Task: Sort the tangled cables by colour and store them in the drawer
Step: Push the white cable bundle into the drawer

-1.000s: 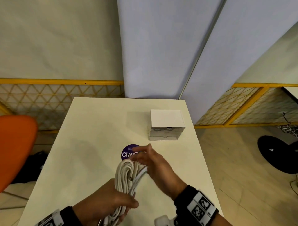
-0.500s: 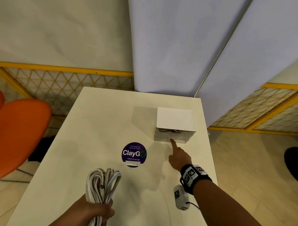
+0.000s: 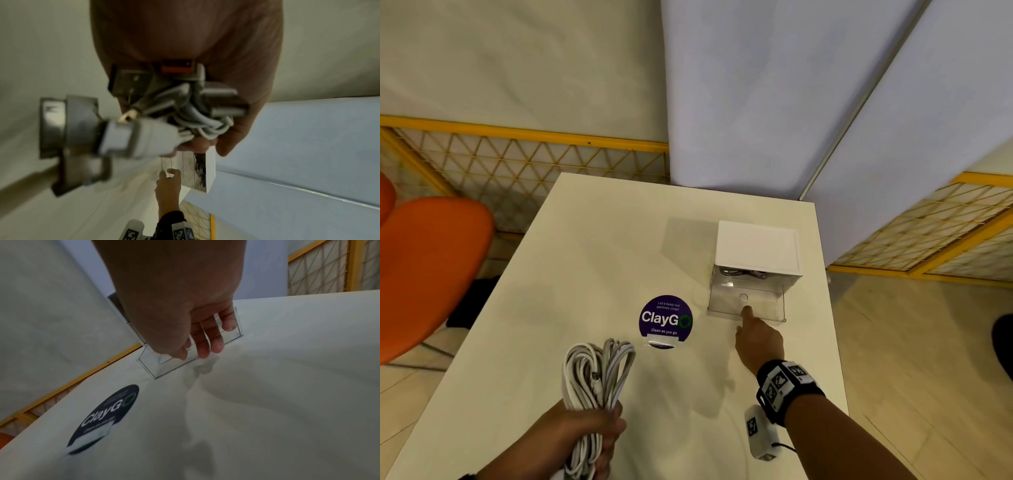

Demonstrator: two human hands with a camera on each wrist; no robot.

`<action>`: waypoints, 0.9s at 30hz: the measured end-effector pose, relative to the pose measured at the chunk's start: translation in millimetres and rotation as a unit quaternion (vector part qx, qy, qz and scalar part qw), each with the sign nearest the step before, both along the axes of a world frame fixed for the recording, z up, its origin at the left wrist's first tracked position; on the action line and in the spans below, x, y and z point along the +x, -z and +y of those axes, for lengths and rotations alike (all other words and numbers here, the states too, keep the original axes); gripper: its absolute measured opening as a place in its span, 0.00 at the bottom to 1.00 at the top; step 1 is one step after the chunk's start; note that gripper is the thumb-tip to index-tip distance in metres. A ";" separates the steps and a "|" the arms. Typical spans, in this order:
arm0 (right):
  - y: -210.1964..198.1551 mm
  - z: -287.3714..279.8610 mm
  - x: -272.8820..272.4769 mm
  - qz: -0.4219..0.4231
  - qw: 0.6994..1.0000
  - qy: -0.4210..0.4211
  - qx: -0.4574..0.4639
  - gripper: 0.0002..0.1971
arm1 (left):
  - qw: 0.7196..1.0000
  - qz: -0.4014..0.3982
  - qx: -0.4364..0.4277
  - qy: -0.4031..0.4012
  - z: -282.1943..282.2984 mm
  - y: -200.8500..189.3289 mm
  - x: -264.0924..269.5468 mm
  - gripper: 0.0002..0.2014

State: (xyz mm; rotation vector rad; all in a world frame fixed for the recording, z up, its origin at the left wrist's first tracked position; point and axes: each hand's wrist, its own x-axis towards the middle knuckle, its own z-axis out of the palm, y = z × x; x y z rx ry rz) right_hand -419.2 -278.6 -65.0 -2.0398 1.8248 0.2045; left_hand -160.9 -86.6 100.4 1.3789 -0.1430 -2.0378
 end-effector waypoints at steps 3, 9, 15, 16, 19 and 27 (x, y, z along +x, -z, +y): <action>5.5 13.5 -0.4 0.027 1.000 -0.014 -0.004 0.24 | 0.999 0.025 0.005 -0.026 -8.5 -5.1 -8.9 0.21; -3.5 30.4 0.1 -0.025 0.999 0.035 -0.007 0.22 | 1.000 0.011 -0.013 -0.022 -18.5 -2.8 -19.7 0.18; -82.7 56.3 24.2 -0.348 0.923 0.160 0.030 0.19 | 0.991 -0.095 -0.064 -0.074 -40.3 8.9 -43.5 0.15; -102.9 65.4 29.1 -0.417 0.891 0.164 0.064 0.18 | 0.983 -0.139 -0.082 -0.082 -46.2 11.1 -48.4 0.14; -148.1 91.3 40.8 -0.503 0.833 0.111 0.202 0.26 | 0.964 -0.202 -0.147 -0.094 -60.7 12.6 -64.1 0.14; -157.1 106.7 40.8 -0.504 0.831 0.024 0.235 0.47 | 0.972 -0.140 -0.162 -0.091 -68.7 11.0 -93.9 0.23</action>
